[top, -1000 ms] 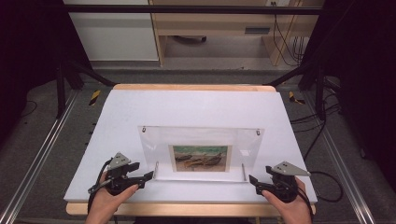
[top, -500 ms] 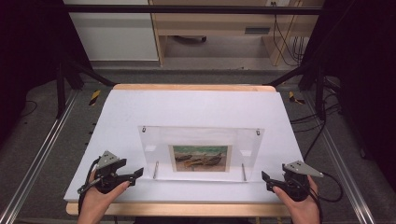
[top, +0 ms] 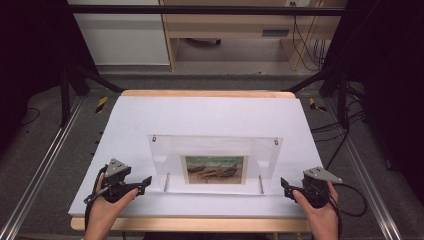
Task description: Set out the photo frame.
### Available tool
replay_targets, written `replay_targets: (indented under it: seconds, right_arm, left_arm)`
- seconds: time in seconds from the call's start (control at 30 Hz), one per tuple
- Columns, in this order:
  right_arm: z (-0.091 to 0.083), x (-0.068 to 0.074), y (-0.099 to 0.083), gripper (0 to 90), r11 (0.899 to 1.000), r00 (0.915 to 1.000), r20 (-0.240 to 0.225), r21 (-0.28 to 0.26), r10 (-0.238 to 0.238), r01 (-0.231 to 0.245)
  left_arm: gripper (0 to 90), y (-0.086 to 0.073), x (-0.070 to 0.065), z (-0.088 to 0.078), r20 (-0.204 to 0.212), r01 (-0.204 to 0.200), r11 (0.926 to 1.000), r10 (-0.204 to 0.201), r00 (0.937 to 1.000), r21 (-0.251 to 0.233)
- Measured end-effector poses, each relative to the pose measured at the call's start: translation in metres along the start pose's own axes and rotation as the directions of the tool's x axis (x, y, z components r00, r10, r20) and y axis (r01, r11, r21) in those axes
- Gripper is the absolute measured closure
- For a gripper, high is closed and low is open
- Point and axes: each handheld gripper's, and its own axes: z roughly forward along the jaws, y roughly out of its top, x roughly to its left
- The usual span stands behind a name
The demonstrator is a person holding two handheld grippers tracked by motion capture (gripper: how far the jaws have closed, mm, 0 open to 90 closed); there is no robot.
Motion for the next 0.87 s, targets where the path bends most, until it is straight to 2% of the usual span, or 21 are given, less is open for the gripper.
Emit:
replay_targets:
  seconds: [0.07, 0.37, 0.57, 0.73, 0.87]
  right_arm:
    - [0.004, -0.001, 0.001, 13.3, 1.0, 0.9999, 0.005, 0.009, -0.011, 0.011]
    - [0.021, -0.004, 0.006, 13.6, 0.999, 0.9992, 0.038, 0.031, -0.012, 0.011]
    - [0.033, -0.005, 0.012, 17.1, 0.999, 0.9974, 0.071, 0.047, -0.012, 0.009]
    - [0.036, -0.003, 0.009, 16.5, 0.998, 0.9976, 0.066, 0.063, -0.018, 0.014]
    - [0.037, -0.005, 0.008, 15.0, 0.998, 0.998, 0.062, 0.066, -0.007, 0.003]
  left_arm:
    - [12.2, 0.0, 0.001, 0.001, -0.003, 0.001, 1.0, -0.001, 1.0, 0.004]
    - [10.8, 0.001, 0.016, 0.011, -0.065, 0.015, 0.9999, -0.015, 0.9978, 0.0]
    - [9.1, 0.001, 0.024, 0.009, -0.109, 0.019, 0.9993, -0.022, 0.9938, -0.032]
    - [8.6, 0.001, 0.026, 0.003, -0.116, 0.03, 0.9978, -0.037, 0.9926, -0.059]
    - [8.7, 0.002, 0.025, 0.003, -0.117, 0.023, 0.9977, -0.03, 0.9927, -0.064]
